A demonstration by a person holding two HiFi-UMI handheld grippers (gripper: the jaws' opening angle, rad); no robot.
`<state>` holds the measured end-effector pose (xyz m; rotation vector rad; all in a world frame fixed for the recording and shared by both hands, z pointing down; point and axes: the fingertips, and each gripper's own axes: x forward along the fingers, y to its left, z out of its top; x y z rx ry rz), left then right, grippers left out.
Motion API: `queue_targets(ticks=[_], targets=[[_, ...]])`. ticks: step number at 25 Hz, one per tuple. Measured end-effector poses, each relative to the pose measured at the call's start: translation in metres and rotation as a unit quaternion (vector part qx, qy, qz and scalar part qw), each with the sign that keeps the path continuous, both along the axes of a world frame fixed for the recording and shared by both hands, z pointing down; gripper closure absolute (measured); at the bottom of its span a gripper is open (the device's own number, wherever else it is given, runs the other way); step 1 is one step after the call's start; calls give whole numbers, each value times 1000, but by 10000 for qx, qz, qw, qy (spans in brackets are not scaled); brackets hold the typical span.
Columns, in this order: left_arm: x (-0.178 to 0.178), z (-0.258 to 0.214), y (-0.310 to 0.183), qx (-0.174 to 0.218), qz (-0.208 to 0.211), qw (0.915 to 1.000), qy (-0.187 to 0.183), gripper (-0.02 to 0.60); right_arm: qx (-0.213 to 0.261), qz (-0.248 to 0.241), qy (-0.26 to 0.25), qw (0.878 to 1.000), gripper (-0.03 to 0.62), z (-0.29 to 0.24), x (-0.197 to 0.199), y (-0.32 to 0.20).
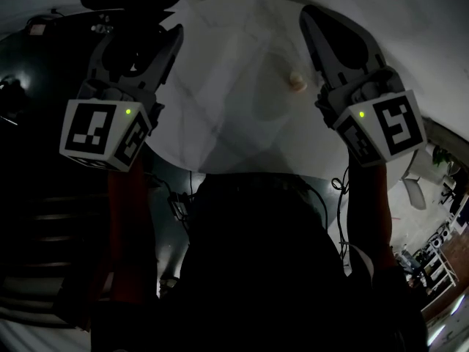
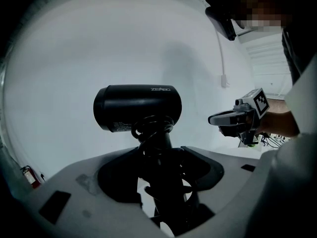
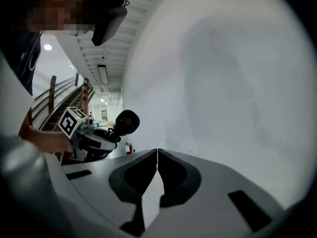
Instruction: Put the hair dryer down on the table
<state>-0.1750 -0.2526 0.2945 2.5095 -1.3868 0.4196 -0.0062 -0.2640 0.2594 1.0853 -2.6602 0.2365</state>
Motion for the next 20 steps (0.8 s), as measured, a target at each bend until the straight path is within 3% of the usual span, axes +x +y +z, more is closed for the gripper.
queue_targets(ticks=[12, 20], targets=[[-6, 47, -10, -380, -55, 9993, -18, 339, -132, -45, 42, 9999, 586, 28, -10, -10], [-16, 126, -27, -815, -106, 9966, -24, 339, -443, -93, 89, 9989, 586, 103, -23, -34]])
